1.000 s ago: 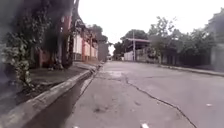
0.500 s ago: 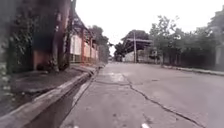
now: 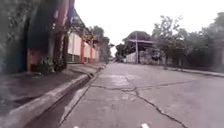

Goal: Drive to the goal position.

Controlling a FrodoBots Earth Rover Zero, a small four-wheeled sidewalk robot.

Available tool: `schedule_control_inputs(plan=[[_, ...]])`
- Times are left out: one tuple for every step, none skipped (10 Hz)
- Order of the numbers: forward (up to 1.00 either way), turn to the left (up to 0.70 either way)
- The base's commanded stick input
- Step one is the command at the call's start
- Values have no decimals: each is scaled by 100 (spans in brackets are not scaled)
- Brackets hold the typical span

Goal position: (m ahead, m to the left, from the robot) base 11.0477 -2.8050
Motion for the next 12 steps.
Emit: schedule_control_inputs(plan=[[85, 0], [85, 0], [85, 0], [85, 0], [85, -10], [85, -3], [85, 0], [85, 0], [85, 0], [85, 0], [85, 0], [85, 0]])
